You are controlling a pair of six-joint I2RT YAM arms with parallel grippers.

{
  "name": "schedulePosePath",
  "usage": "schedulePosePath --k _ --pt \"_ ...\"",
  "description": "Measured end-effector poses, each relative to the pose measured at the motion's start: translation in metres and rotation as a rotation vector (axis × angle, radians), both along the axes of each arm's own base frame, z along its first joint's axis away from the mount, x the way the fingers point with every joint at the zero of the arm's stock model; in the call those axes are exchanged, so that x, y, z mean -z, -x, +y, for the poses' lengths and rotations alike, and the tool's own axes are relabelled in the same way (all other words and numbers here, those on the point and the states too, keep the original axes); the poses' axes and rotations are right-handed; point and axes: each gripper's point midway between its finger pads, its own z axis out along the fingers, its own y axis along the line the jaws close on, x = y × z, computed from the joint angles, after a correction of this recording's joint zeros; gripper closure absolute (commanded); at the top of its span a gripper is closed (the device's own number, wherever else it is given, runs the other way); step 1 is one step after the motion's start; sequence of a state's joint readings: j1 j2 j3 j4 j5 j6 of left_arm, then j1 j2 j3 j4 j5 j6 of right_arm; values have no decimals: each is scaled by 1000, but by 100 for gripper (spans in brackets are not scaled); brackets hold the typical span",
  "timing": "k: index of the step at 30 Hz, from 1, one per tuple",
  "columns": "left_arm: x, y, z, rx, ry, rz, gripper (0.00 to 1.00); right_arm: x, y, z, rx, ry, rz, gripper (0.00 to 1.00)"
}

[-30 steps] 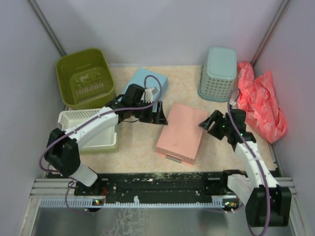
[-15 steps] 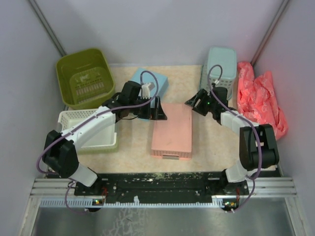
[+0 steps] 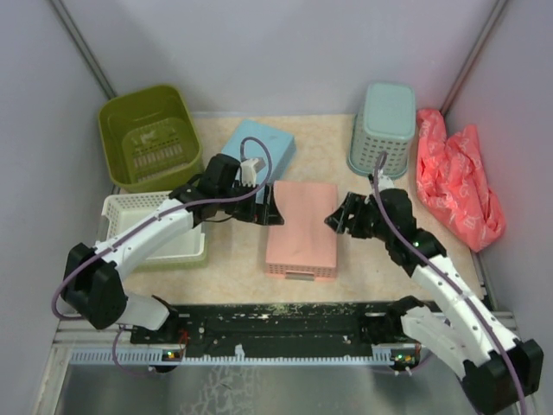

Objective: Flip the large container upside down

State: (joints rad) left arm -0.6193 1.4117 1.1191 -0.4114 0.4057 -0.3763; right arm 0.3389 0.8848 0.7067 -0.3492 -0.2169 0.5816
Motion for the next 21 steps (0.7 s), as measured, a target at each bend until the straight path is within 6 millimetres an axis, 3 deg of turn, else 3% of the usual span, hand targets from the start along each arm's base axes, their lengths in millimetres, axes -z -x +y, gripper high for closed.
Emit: schedulePosePath --k 5,9,16,21 --pt "45 28 19 14 -89 115 1 27 68 7 -86 52 99 32" --pt "52 38 28 12 -117 140 1 63 107 8 -131 125 247 32" --pt "52 45 38 10 -150 143 1 98 137 18 -207 261 388 30" --pt "55 52 47 -3 -179 154 1 113 138 18 -193 325 424 29"
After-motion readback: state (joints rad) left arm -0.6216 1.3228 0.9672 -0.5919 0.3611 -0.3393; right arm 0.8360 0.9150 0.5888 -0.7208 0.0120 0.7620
